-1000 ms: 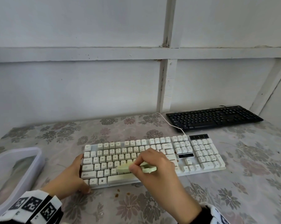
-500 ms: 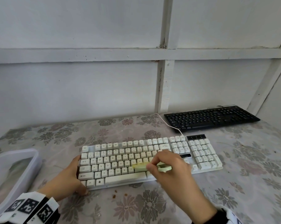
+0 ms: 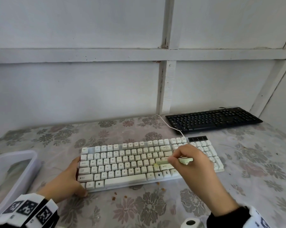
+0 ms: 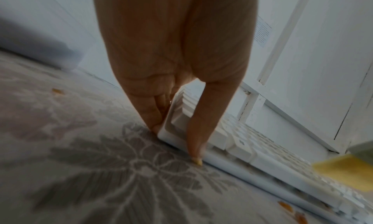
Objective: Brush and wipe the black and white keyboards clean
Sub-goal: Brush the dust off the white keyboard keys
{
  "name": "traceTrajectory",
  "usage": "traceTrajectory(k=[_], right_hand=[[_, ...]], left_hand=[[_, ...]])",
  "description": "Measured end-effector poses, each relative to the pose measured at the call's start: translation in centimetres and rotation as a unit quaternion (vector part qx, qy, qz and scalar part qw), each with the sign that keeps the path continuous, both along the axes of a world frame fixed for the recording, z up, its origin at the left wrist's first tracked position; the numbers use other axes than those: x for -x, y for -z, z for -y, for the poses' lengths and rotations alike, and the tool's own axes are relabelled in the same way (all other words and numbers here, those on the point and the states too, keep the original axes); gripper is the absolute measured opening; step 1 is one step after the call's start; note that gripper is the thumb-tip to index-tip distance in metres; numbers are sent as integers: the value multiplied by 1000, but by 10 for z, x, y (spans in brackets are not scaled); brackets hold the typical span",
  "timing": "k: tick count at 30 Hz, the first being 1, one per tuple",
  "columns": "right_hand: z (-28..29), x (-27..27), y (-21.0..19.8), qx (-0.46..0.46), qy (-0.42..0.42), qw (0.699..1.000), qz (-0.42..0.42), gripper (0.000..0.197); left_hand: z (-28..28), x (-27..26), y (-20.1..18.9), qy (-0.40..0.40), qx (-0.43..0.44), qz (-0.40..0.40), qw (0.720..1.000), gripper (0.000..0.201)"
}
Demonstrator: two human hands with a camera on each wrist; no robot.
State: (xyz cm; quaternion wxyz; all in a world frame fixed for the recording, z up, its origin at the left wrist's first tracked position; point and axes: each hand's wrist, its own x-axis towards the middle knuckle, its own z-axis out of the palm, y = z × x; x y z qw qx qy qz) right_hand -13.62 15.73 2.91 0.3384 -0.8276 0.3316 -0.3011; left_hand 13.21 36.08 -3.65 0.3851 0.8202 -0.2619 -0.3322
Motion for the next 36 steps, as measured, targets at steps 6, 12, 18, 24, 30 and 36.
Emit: traceTrajectory(k=[6,12,18,24,30,36], right_hand=[[-2,0,2,-28,-69,997,11,11],[28,21,3,44,69,996,-16,22],[21,22,-1,-26,-8,999,43,18],[44,38,5,18,73,997,2,15],[37,41,2,-66,-14,994,81,21],[51,49,9,-69,-5,997,41,22]], left_hand=[[1,1,-1,-3,1,3,1000,109],[0,0,0,-3,5,1,1000,108],[0,1,0,-2,20,-2,1000,113],[1,2,0,-6,28,-7,1000,110],[0,1,0,-1,25,-6,1000,113],[1,0,0,4,21,-7,1000,113]])
